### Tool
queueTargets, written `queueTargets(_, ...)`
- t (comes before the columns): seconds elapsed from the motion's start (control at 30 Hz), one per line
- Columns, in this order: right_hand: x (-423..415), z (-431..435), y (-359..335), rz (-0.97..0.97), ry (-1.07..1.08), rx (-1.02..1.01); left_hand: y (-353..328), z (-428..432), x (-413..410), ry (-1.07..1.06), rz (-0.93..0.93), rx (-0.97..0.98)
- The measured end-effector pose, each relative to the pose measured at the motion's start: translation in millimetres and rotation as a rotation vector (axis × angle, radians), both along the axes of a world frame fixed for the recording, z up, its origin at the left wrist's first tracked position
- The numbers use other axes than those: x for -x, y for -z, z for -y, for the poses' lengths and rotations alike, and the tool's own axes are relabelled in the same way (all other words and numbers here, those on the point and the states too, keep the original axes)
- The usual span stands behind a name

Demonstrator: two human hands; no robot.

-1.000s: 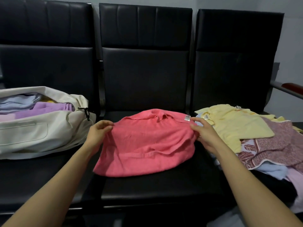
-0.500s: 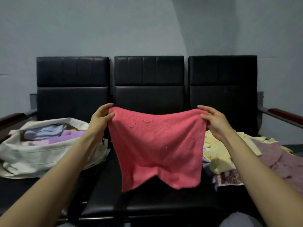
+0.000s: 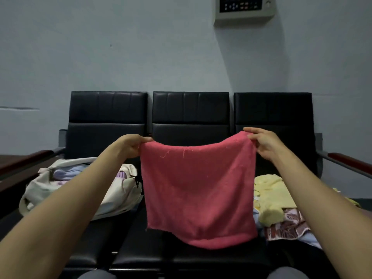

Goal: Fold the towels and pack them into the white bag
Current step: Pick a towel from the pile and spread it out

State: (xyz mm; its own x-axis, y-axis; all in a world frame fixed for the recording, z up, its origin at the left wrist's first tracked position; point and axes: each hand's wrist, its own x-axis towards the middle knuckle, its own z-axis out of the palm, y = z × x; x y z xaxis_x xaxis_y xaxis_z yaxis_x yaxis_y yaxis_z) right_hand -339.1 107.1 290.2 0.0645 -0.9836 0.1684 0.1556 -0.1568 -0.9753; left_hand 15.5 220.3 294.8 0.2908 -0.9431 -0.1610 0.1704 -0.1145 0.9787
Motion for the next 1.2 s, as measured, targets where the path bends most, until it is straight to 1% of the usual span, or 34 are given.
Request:
queueTargets(0.1, 1.7, -2.1, 3.3, 0.021, -0.003, -0.001, 4.8, -3.5, 0.0, -0.001, 0.152, -0.017)
queueTargets(0.2, 5.3, -2.4, 5.4, 0.084, -0.025, 0.011, 7.4, -6.2, 1.0, 0.025, 0.161, -0.025)
queueTargets(0.27, 6.8, -3.6, 5.2, 0.121, -0.04, 0.012, 8.2, -2.2, -0.9, -0.026, 0.112, 0.063)
queueTargets(0.33, 6.6, -3.3, 4.3, 0.167, -0.026, 0.011, 7.6, 1.5, -2.4, -0.088, 0.018, 0.177)
queueTargets(0.4, 6.0, -1.9, 2.2, 0.186, -0.001, 0.005, 6.7, 3.6, -3.6, -0.107, -0.065, 0.212)
queueTargets(0.43, 6.1, -1.3, 0.6, 0.187, -0.017, -0.011, 5.8, 3.2, -3.3, -0.1, -0.097, 0.204)
queueTargets(0.57, 6.9, -1.3, -1.1, 0.159, -0.211, -0.146, 1.3, -2.7, 5.1, -0.038, -0.222, 0.13)
queueTargets(0.67, 6.0, 0.1, 1.4, 0.192, -0.222, -0.143, 0.9, -4.2, 5.2, -0.04, -0.307, 0.085)
queueTargets(0.7, 5.7, 0.3, 2.3, 0.216, -0.213, -0.134, 1.3, -3.8, 4.1, -0.04, -0.309, 0.073)
queueTargets(0.8, 5.5, -2.0, 5.6, 0.287, -0.174, -0.135, 4.8, 0.2, -0.2, -0.055, -0.183, 0.027)
queueTargets(0.87, 6.1, -4.1, 8.3, 0.28, -0.138, -0.143, 9.5, 2.2, -5.2, -0.07, -0.112, 0.002)
queueTargets(0.9, 6.8, -4.9, 9.6, 0.233, -0.116, -0.138, 12.7, 2.4, -7.9, -0.047, -0.027, -0.037)
queueTargets(0.97, 7.5, -4.3, 14.0, 0.075, -0.091, -0.111, 19.8, 0.5, -12.6, 0.049, 0.21, -0.157)
queueTargets(1.03, 6.1, -3.3, 18.4, -0.072, -0.106, -0.072, 24.6, -0.6, -15.4, 0.136, 0.343, -0.231)
queueTargets(1.13, 4.5, -0.9, 22.5, -0.123, -0.137, -0.075, 25.2, -3.2, -13.2, 0.185, 0.357, -0.249)
queueTargets(1.2, 5.3, -0.3, 24.0, -0.131, -0.147, -0.095, 25.4, -4.1, -10.4, 0.174, 0.344, -0.2)
